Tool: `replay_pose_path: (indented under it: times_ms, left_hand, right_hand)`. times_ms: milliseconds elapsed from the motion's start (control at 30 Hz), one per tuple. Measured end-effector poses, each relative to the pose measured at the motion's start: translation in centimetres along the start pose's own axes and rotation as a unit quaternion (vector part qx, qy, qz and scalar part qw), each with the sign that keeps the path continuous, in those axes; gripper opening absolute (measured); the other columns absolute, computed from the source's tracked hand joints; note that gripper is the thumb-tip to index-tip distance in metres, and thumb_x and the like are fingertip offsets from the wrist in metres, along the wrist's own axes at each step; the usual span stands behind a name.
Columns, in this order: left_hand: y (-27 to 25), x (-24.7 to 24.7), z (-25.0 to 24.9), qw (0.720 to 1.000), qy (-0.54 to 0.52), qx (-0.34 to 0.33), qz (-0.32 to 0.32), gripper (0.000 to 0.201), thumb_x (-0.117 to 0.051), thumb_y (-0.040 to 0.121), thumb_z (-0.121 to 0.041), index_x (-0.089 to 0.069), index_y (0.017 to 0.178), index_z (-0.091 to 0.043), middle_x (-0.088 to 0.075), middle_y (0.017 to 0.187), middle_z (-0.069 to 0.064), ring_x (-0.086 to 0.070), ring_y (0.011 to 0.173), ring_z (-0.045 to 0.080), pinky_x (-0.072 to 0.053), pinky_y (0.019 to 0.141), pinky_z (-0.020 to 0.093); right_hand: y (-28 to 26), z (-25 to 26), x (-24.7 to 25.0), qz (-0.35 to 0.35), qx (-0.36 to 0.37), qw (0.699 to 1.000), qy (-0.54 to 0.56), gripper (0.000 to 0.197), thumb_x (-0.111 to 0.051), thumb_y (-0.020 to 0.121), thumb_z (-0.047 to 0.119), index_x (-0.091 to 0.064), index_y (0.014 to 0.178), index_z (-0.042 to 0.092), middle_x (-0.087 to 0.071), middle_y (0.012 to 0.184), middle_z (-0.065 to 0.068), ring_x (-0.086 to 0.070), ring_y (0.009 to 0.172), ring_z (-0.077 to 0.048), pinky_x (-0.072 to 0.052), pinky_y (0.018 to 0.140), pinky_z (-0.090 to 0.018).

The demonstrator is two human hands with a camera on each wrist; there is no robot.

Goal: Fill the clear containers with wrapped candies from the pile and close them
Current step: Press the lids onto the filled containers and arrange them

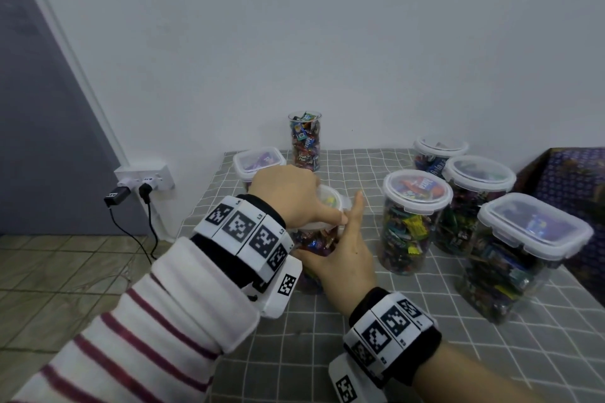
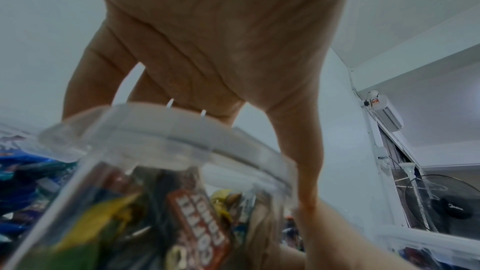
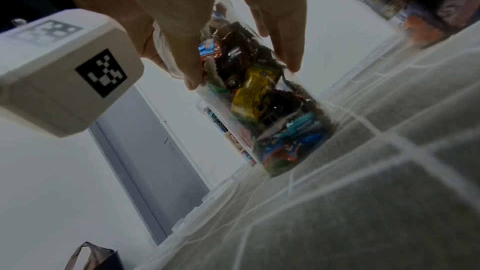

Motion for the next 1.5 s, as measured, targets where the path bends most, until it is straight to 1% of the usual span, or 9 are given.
replay_pose_path:
  times_ms: [133,267,567,633,767,933,1200,1333,1500]
  left_hand:
    - [-0.1,-0.1,0.0,1.0,0.003,0.0,-0.012,0.078,-0.046,0.072,-0.079,-0.057,0.126,-0.024,-0.068,0.1,0.0,-0.062,0.08,0.015,-0.052,0.08,0.034]
    - [0.1,-0.3,0.0,0.999,0.009,-0.008,-0.033,0.077,-0.045,0.072,-0.08,-0.057,0.125,-0.026,-0.066,0.111,0.0,-0.06,0.103,0.019,-0.047,0.079,0.033]
    - [-1.1,-1.7,1.6,0.987,-0.137,-0.006,-0.085,0.07,-0.04,0.072,-0.083,-0.058,0.113,-0.029,-0.064,0.098,-0.008,-0.061,0.095,0.015,-0.047,0.076,0.033]
    - [-1.4,-3.2,3.1,0.937,-0.332,0.011,-0.104,0.08,-0.042,0.066,-0.082,-0.056,0.126,-0.03,-0.064,0.118,-0.006,-0.06,0.107,0.018,-0.051,0.087,0.043]
    - [-2.9,-6.4,5.7,0.835,-0.513,0.06,-0.189,0.074,-0.047,0.071,-0.076,-0.055,0.129,-0.031,-0.071,0.103,-0.009,-0.067,0.093,0.013,-0.053,0.085,0.048]
    - [-4.4,-8.2,5.6,0.821,-0.524,0.067,-0.218,0.074,-0.037,0.079,-0.073,-0.042,0.14,-0.033,-0.054,0.136,-0.009,-0.053,0.122,0.006,-0.041,0.105,0.036]
    - [-4.8,-8.4,4.0,0.811,-0.543,0.064,-0.207,0.071,-0.034,0.084,-0.066,-0.035,0.145,-0.031,-0.058,0.131,0.01,-0.053,0.12,0.026,-0.044,0.101,0.04]
    - [-4.2,-8.7,4.2,0.749,-0.632,0.071,-0.187,0.047,-0.049,0.091,-0.053,-0.052,0.133,-0.033,-0.059,0.13,-0.01,-0.054,0.12,0.008,-0.046,0.1,0.04]
    - [-4.0,-8.3,4.0,0.684,-0.709,0.075,-0.156,0.027,-0.052,0.094,-0.02,-0.062,0.109,-0.04,-0.068,0.111,-0.008,-0.061,0.101,0.009,-0.049,0.073,0.027]
  right_hand:
    - [0.1,-0.5,-0.3,0.024,-0.007,1.0,-0.001,0.115,-0.078,0.072,0.034,0.009,0.146,0.038,-0.048,0.139,0.005,-0.053,0.12,-0.02,-0.041,0.092,-0.027]
    - [0.1,-0.7,-0.3,0.004,0.004,1.0,-0.002,0.109,-0.079,0.07,0.038,0.0,0.145,0.041,-0.055,0.129,0.01,-0.059,0.11,-0.016,-0.046,0.085,-0.025]
    - [0.1,-0.9,-0.5,0.01,0.019,0.999,-0.023,0.106,-0.077,0.071,0.039,-0.002,0.146,0.037,-0.05,0.136,0.006,-0.058,0.111,-0.019,-0.045,0.084,-0.026]
    - [0.2,-1.0,-0.5,0.01,0.026,0.999,-0.028,0.107,-0.077,0.071,0.038,-0.003,0.147,0.035,-0.046,0.14,0.007,-0.055,0.116,-0.019,-0.042,0.088,-0.025]
    - [0.3,-0.9,-0.5,0.017,0.037,0.998,-0.037,0.108,-0.077,0.072,0.037,0.001,0.147,0.033,-0.04,0.146,0.006,-0.05,0.122,-0.019,-0.041,0.095,-0.027]
    - [0.3,-0.8,-0.5,0.012,0.045,0.998,-0.039,0.107,-0.078,0.071,0.036,-0.002,0.146,0.034,-0.041,0.144,0.008,-0.052,0.12,-0.017,-0.042,0.094,-0.027]
    - [0.4,-0.8,-0.5,0.015,0.046,0.998,-0.049,0.107,-0.076,0.071,0.036,0.0,0.146,0.034,-0.041,0.144,0.007,-0.052,0.12,-0.02,-0.044,0.094,-0.031]
    - [0.4,-0.7,-0.5,0.019,0.044,0.997,-0.053,0.108,-0.077,0.072,0.036,0.001,0.147,0.03,-0.038,0.146,0.005,-0.05,0.123,-0.02,-0.041,0.098,-0.031]
    - [0.3,-0.6,-0.5,0.015,0.038,0.998,-0.058,0.11,-0.077,0.071,0.036,0.002,0.147,0.031,-0.039,0.146,0.005,-0.051,0.122,-0.022,-0.043,0.097,-0.032]
Point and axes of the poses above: each hand's wrist, its own y-axis towards the middle knuckle, its own x-axis out of the back of the hand, z = x × y, the point moved 7 cm from there along y, towards the middle knuckle
